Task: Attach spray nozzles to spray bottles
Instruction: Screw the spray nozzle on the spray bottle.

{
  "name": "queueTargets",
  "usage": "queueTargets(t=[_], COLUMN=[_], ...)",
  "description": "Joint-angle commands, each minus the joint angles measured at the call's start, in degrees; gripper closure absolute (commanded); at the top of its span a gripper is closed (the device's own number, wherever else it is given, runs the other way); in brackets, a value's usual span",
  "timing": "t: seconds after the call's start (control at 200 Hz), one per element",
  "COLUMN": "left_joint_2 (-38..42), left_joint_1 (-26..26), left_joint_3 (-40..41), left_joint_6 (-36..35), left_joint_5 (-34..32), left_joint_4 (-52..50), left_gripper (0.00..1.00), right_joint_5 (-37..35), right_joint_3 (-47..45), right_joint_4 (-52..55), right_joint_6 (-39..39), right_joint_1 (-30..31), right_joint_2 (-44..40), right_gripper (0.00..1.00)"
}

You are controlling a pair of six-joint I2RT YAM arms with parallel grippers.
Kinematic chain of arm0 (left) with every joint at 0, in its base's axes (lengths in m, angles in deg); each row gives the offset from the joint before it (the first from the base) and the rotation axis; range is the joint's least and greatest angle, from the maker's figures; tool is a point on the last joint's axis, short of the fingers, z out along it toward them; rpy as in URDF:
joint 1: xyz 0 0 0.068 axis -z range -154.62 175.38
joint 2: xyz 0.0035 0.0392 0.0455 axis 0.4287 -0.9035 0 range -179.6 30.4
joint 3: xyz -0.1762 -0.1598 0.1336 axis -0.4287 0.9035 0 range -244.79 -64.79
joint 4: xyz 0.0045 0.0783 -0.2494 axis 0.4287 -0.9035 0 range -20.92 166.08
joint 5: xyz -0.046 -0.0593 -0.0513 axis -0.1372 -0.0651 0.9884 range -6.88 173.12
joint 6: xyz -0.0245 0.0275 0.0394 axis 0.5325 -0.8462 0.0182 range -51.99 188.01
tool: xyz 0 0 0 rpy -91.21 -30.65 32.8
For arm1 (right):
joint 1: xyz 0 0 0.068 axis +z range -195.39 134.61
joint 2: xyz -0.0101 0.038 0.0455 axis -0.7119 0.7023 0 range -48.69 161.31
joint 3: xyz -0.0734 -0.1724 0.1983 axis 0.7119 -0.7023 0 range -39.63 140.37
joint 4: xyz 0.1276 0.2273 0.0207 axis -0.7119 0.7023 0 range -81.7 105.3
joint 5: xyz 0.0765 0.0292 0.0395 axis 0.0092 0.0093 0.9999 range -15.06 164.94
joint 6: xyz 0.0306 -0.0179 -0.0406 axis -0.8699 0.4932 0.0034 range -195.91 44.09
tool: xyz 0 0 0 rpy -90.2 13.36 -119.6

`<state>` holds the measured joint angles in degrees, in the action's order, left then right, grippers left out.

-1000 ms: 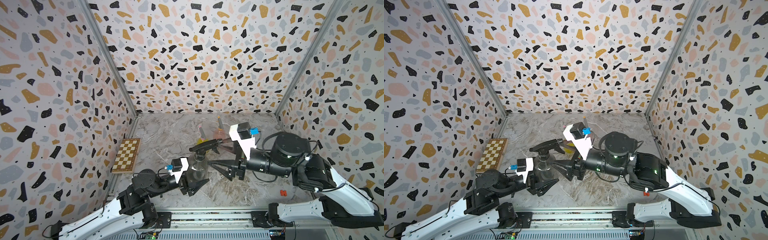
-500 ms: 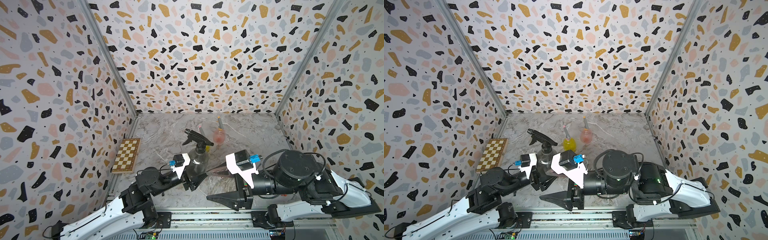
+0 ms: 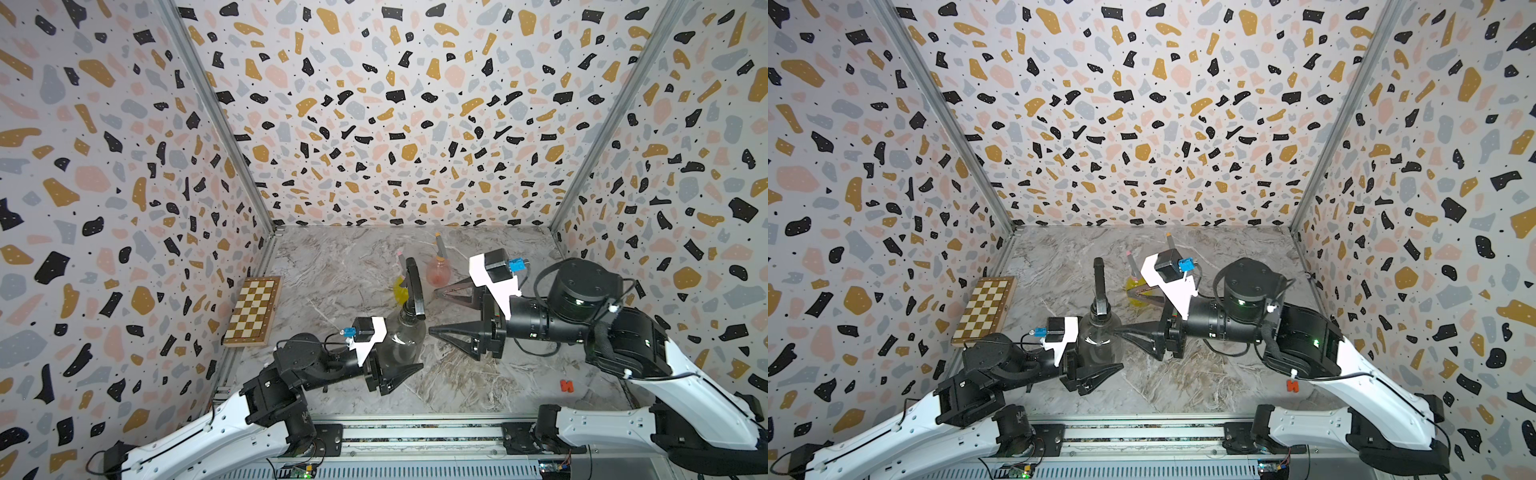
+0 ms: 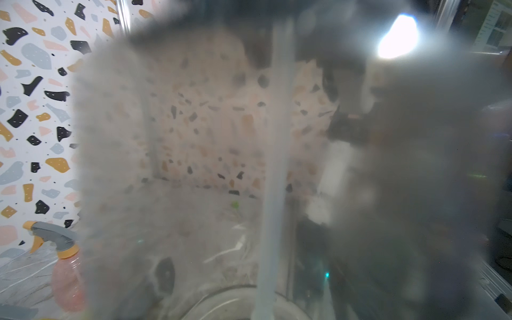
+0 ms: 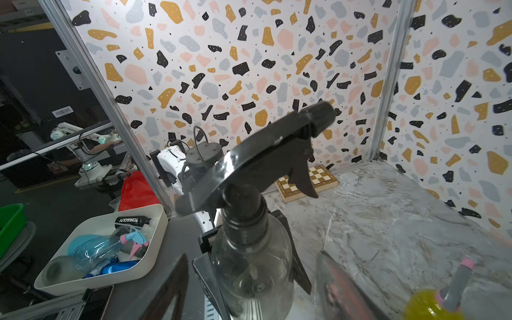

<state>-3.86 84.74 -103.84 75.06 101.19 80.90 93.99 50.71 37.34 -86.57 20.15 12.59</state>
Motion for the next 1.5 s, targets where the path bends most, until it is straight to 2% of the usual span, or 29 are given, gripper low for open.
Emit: queueTargets(t=[0.0, 0.536, 0.741, 0.861, 0.936, 1.036, 1.096, 1.201, 1.271, 1.357, 1.442, 1.497], left_joint_2=[0.71, 0.78, 0.97, 0.56, 0.34, -0.34, -0.85, -2.17, -2.83, -3.14, -2.4, -1.21], left_joint_1=[-0.28, -0.22, -0.22, -0.29, -0.28, -0.28, -0.29, -0.26, -0.27, -0.24, -0.29, -0.27], left_joint_3=[-1.81, -1.62, -1.63, -1.82, -1.94, -1.89, -1.91, -1.82, -1.86, -2.11, -2.43, -2.31], left_joint_6=[0.62, 0.16, 0.47, 0.51, 0.15, -1.22, -1.89, -2.35, -2.08, -1.79, -1.59, -1.73], left_joint_5=[2.19, 1.98, 0.44, -1.63, -4.27, -8.94, -11.93, -16.05, -17.41, -17.43, -16.28, -14.66], left_joint_4=[3.63, 2.94, 3.41, 4.1, 4.96, 5.72, 6.06, 6.83, 7.24, 6.79, 5.72, 5.06], left_gripper=[1.0, 1.0, 1.0, 1.0, 1.0, 1.0, 1.0, 1.0, 1.0, 1.0, 1.0, 1.0], right_joint_5=[8.66, 9.87, 9.69, 8.23, 4.17, -5.36, -13.47, -32.78, -40.13, -43.9, -45.09, -42.57], right_joint_3=[0.68, 1.41, 1.34, 0.39, -0.36, -0.69, -0.3, -0.66, 0.25, 1.32, 1.16, -0.51], right_joint_4=[-3.88, -7.41, -7.2, -7.42, -7.42, -6.71, -5.09, -4.95, -5.47, -6.1, -7.02, -9.55], right_joint_6=[0.02, -1.17, -2.13, -3.33, -4.91, -8.93, -13.76, -20.24, -22.11, -22.92, -20.98, -16.86], right_joint_1=[-0.85, -0.85, -0.77, 0.08, 2.76, 8.29, 11.15, 18.1, 20.8, 21.65, 21.4, 21.02], right_joint_2=[0.51, 3.73, 4.38, 4.5, 4.75, 6.56, 8.33, 11.39, 13.85, 15.19, 13.63, 11.02], right_gripper=[0.29, 0.46, 0.69, 0.79, 0.83, 0.87, 0.9, 0.95, 0.96, 0.9, 0.77, 0.65])
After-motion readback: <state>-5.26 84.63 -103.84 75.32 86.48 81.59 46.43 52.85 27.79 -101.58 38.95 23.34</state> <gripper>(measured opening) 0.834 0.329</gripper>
